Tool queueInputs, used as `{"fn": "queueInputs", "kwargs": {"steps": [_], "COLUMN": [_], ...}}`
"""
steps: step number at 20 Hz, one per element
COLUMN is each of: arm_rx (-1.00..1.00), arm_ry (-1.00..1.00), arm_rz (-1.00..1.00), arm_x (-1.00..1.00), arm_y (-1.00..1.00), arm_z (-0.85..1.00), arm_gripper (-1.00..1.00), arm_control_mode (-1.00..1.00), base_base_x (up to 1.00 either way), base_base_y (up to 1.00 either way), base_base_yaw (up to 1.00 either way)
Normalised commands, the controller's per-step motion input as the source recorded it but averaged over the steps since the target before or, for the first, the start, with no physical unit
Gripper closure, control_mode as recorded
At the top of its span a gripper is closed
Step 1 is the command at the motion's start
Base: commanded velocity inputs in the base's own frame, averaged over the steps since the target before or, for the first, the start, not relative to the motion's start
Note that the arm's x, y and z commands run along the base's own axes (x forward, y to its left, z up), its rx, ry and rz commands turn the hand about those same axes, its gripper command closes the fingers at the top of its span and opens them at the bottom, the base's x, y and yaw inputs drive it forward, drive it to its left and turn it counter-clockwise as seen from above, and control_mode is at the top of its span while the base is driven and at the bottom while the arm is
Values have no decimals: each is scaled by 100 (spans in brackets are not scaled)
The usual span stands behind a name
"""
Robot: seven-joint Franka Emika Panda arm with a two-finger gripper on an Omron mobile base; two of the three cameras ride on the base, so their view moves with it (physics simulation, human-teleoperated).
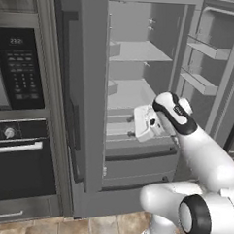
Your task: Place one of the steaks on the plate and the other in the bowl. Then place the bowl in the fridge.
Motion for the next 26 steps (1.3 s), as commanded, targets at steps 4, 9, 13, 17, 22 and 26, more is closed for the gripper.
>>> {"fn": "queueInputs", "kwargs": {"steps": [4, 9, 13, 17, 22, 26], "arm_rx": [10, 0, 1, 0, 0, 0], "arm_ry": [15, 8, 5, 0, -1, -6], "arm_rz": [26, 21, 18, 5, -4, -19], "arm_x": [13, 34, 24, 1, -2, 0], "arm_y": [59, 63, 74, 92, 99, 100], "arm_z": [-20, -8, -21, -30, -21, -8], "arm_gripper": [-100, -100, -100, -100, -100, -100], "arm_control_mode": [-100, -100, -100, -100, -100, -100], "base_base_x": [0, 0, 0, 0, 0, 0], "base_base_y": [0, 0, 0, 0, 0, 0], "base_base_yaw": [0, 0, 0, 0, 0, 0]}}
